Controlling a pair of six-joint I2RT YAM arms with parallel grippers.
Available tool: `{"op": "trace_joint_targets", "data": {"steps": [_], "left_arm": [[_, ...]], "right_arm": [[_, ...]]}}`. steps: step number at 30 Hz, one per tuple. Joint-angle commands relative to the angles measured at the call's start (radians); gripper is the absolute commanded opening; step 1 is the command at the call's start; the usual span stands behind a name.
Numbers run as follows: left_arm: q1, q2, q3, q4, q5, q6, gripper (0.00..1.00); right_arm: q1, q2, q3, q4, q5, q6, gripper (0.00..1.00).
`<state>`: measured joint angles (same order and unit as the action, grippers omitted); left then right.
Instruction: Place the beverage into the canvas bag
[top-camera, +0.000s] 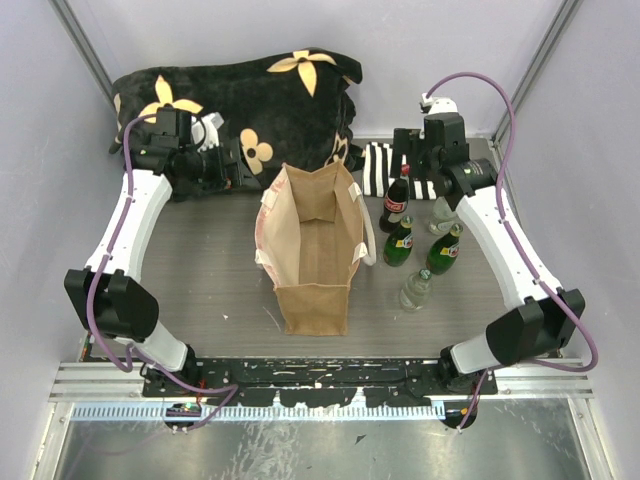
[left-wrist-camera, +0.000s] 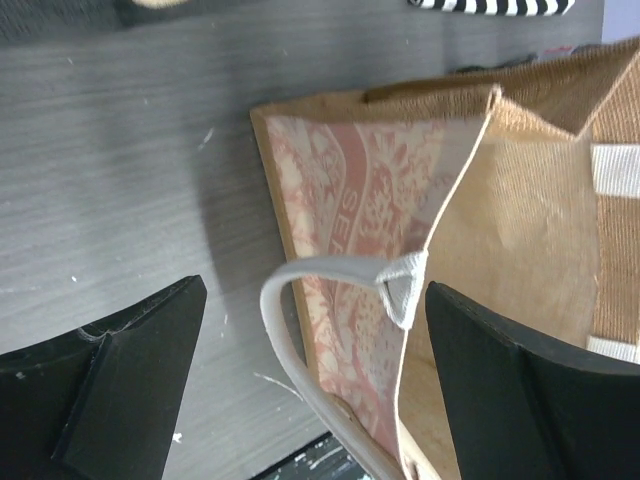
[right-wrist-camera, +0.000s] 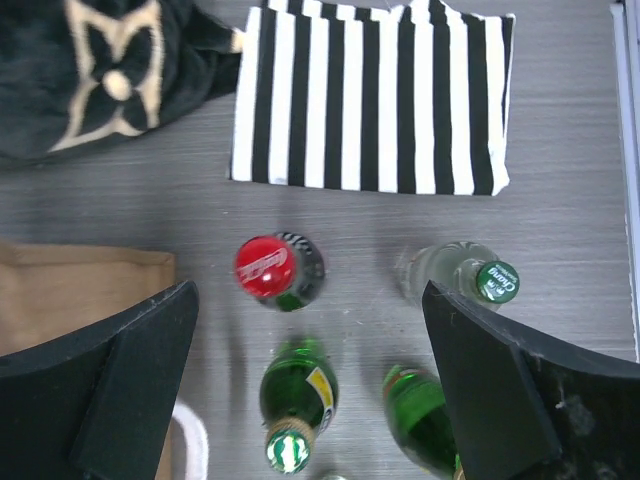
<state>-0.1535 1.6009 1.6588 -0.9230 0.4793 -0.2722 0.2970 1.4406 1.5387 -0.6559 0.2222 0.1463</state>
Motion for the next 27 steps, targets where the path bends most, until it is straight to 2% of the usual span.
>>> {"op": "trace_joint_targets", "data": {"steps": [1,4,10,13,15,17,20,27], "left_arm": [[0.002,0.019,0.051,0.094,-0.013,-0.002,0.98],[0.003,0.012,0.046,0.094,-0.034,0.017,0.98],[0.002,-0.025,0.0,0.142,-0.061,0.039,0.98],[0.002,-0.037,-0.029,0.162,-0.068,0.038,0.98],[0.002,-0.04,-0.04,0.175,-0.068,0.035,0.98],[0.002,-0.041,-0.044,0.177,-0.069,0.036,0.98],[0.002,-0.045,-0.048,0.176,-0.073,0.046,0.98],[0.003,-0.074,-0.08,0.179,-0.077,0.057,0.98]], "right_arm": [[-0.032,0.044,0.036,0.034,0.003,0.002,1.0],[-0.032,0.051,0.003,0.064,-0.055,0.004,1.0],[-0.031,0.004,-0.145,0.205,-0.084,0.032,0.92],[-0.019,-0.042,-0.291,0.381,-0.083,0.021,0.86],[0.002,-0.076,-0.424,0.527,-0.037,-0.009,0.85],[0.008,-0.091,-0.488,0.625,-0.015,-0.007,0.84],[0.012,-0.1,-0.523,0.688,0.041,0.006,0.83],[0.014,-0.105,-0.532,0.74,0.057,-0.005,0.83]]}}
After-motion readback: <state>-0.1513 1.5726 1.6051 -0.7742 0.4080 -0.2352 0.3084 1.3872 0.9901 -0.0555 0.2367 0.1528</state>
